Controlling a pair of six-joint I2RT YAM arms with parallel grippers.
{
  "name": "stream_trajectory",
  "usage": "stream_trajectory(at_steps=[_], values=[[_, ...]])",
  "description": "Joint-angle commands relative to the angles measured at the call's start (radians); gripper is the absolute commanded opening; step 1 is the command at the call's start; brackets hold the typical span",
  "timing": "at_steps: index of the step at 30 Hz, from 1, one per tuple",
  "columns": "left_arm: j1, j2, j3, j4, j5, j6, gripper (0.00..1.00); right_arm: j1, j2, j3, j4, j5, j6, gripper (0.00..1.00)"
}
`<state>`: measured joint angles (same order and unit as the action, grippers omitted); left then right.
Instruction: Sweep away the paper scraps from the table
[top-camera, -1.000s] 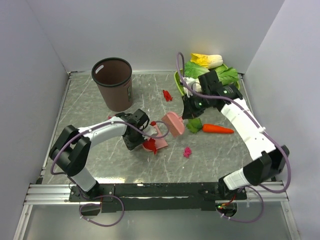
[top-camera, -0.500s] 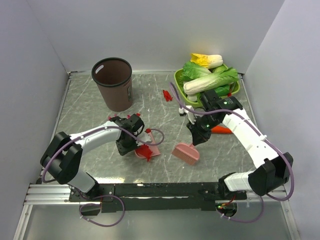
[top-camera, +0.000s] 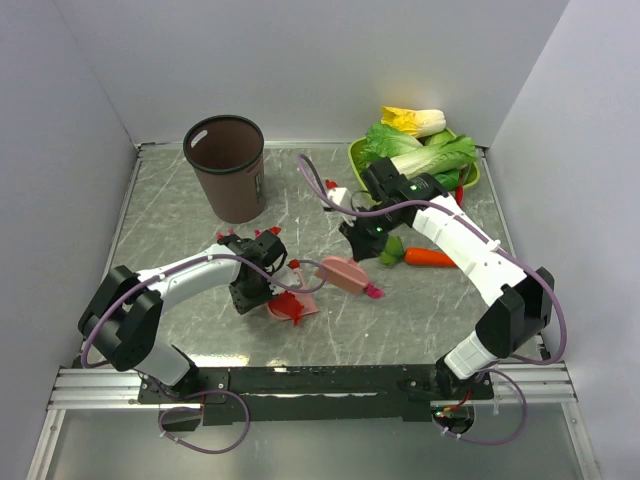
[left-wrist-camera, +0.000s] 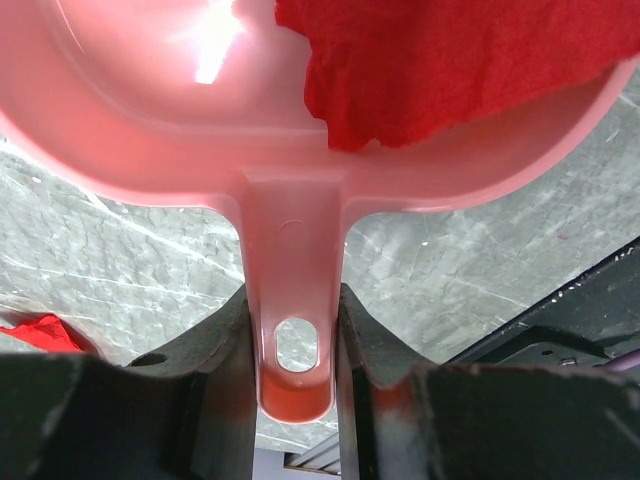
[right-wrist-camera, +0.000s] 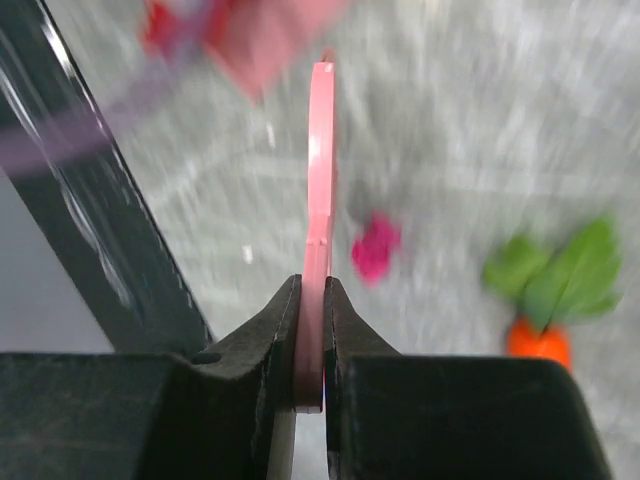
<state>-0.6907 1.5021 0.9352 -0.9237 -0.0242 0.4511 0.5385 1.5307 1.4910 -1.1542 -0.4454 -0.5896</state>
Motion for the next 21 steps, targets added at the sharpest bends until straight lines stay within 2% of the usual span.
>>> stream_trajectory(at_steps=[1,4,8,13,21], values=[[-0.003,-0.037,-0.004,-0.021,-0.011,-0.006,0.01,0.017,-0.013,0.107,0.056,-0.067,0.099,0.00],[-0.003,-0.046,-0.015,-0.030,-0.014,-0.006,0.01,-0.009,-0.072,0.088,0.039,-0.024,0.125,0.00],[-0.003,-0.048,-0.012,-0.047,-0.014,-0.012,0.01,-0.049,-0.147,0.016,0.030,0.195,0.281,0.00],[-0.003,-0.026,0.022,-0.075,-0.014,-0.002,0.01,-0.064,-0.222,-0.124,0.017,0.373,0.349,0.00],[-0.004,0.040,0.073,-0.089,-0.019,0.038,0.01,-0.126,-0.184,-0.235,0.047,0.416,0.425,0.00]])
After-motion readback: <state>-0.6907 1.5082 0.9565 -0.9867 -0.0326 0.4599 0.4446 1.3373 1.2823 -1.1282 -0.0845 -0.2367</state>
